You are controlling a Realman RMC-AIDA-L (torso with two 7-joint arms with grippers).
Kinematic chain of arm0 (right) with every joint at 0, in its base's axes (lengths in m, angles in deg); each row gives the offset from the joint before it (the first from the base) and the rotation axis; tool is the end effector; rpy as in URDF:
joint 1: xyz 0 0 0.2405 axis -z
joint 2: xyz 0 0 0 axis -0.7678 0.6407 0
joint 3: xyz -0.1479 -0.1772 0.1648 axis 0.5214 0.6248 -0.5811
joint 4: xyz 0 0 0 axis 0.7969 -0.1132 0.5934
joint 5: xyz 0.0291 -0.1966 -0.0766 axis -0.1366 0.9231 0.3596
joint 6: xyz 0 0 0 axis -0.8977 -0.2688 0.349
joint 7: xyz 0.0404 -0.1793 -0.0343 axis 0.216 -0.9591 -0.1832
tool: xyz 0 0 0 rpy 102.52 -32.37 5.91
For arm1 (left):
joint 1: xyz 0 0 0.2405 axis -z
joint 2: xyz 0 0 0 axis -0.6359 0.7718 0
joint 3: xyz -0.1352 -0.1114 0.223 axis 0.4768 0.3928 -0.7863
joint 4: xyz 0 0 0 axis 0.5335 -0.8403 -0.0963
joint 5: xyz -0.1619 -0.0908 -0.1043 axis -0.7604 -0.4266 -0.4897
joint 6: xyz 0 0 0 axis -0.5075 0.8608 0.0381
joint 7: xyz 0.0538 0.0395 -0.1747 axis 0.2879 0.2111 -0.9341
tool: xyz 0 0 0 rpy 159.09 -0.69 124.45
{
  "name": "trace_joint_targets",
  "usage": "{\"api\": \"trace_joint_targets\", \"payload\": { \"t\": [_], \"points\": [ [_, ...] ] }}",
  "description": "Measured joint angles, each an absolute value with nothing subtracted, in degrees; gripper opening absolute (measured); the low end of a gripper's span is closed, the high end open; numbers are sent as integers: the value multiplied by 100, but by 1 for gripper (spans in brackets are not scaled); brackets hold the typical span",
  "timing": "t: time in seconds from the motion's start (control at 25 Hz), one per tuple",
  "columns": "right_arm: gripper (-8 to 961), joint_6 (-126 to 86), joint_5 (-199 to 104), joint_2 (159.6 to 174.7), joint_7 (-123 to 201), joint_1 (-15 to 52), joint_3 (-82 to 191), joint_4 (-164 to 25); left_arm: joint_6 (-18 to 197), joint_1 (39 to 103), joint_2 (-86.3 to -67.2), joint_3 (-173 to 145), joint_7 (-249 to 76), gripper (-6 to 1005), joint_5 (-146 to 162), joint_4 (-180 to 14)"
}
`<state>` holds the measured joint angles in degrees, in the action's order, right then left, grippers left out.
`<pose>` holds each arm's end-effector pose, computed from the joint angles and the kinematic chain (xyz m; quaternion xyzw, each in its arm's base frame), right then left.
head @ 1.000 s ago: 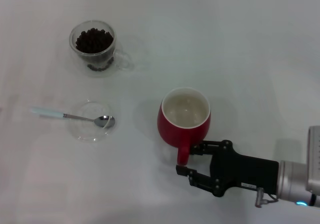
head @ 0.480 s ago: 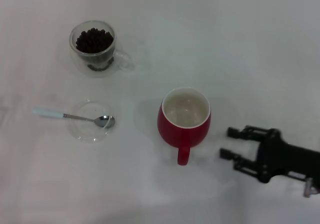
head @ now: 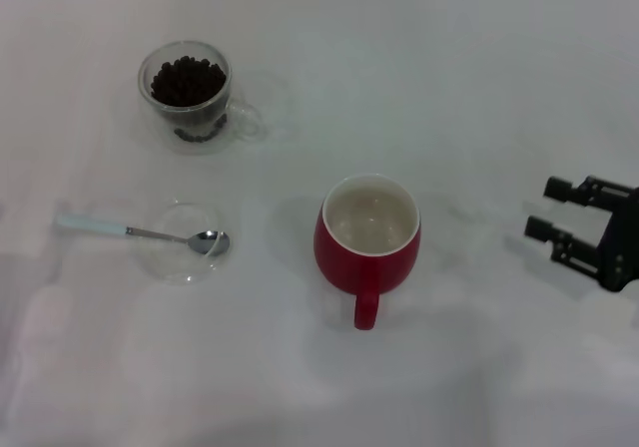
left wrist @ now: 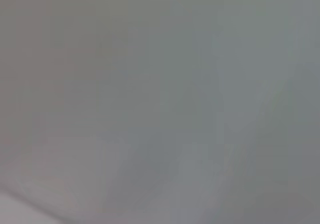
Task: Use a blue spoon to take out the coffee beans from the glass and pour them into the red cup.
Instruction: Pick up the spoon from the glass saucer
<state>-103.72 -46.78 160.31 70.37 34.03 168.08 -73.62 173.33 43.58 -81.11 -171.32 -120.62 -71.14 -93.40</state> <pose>0.3840 0.2435 -0.0212 -0.8973 0.1913 0.2858 0.2767 -0.3691 0.2254 -0.0380 -0.6043 -0.3742 -0.4840 0.5104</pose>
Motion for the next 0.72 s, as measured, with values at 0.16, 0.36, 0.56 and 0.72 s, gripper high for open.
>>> {"api": "trace_joint_targets", "payload": {
  "t": [0.16, 0.36, 0.56, 0.72],
  "points": [
    [546, -10338, -4712, 15963, 6994, 3242, 16610, -7531, 17282, 4184, -8125, -17143, -13464, 873, -7304, -9449],
    [546, -10218, -4836, 15893, 6899, 3035, 16470, -7643, 16787, 4136, -8148, -17182, -14712, 873, -7189, -9577],
    [545, -10129, -4988, 15882, 6664, 2933, 16433, -7644, 16232, 4291, -8158, -17185, -15167, 873, -6850, -9718],
    [545, -10078, -5009, 15867, 6651, 2864, 16429, -7650, 15906, 4415, -8156, -17188, -15272, 872, -6699, -9832]
  ]
}}
